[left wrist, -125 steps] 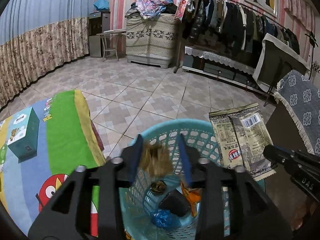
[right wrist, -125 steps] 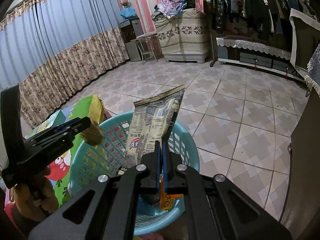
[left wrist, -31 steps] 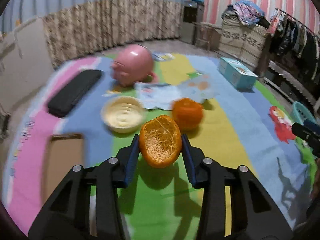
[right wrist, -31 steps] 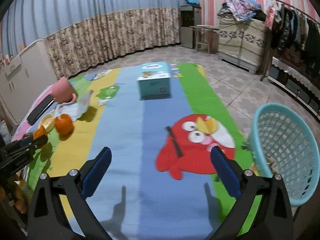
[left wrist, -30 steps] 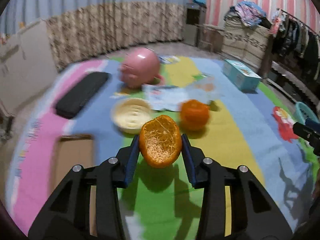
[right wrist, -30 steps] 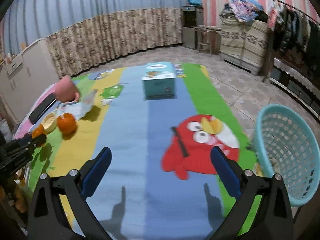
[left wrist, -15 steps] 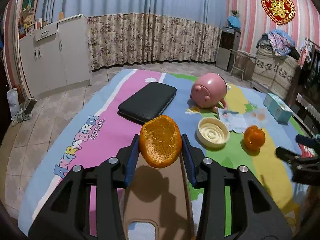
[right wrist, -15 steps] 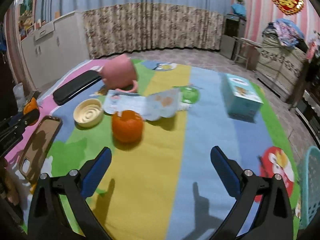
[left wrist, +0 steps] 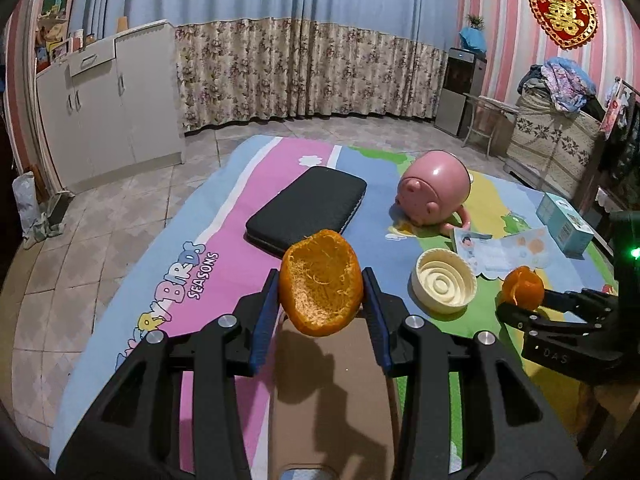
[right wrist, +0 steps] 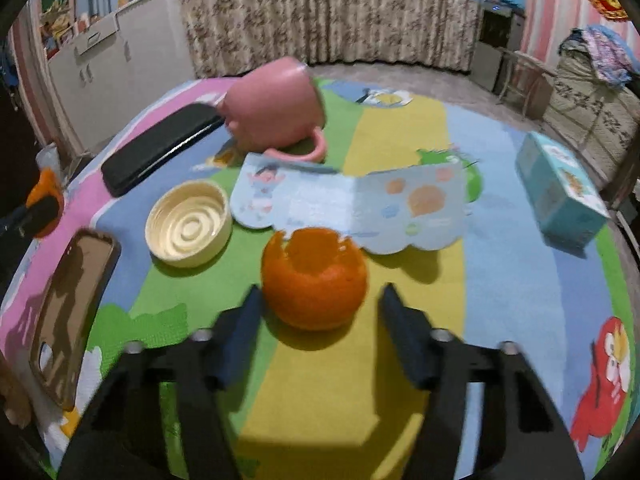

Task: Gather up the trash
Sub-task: 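Carry the peel and orange over the blue basket with both tools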

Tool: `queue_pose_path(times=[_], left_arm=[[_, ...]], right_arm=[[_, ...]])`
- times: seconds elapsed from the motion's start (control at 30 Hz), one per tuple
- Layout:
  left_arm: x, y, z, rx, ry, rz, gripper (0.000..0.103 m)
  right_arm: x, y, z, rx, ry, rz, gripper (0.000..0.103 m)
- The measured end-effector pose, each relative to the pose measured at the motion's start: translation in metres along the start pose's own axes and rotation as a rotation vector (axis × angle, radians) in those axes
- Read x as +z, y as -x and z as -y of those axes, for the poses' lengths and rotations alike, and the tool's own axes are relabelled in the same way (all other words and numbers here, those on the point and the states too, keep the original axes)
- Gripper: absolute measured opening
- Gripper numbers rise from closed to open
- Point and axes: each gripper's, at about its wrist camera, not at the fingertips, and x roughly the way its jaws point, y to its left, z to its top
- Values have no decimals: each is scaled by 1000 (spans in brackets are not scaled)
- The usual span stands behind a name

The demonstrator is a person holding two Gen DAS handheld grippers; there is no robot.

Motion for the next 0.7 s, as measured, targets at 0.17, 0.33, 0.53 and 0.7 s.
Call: queue_pose_path(times=[0.17, 0.33, 0.53, 0.7], left_arm=[[7, 10, 7, 0, 15, 11, 39], [14, 25, 34, -29, -10, 41, 39], [19, 41, 96, -123, -55, 67, 39], [21, 53, 153, -213, -100, 81, 39]], right_arm=[[0, 27, 11, 29, 10, 63, 39], [-9, 83, 53, -6, -32, 134, 38], [-23, 154, 124, -115, -78, 204, 39], [-52, 208, 184, -239, -134, 239, 39]])
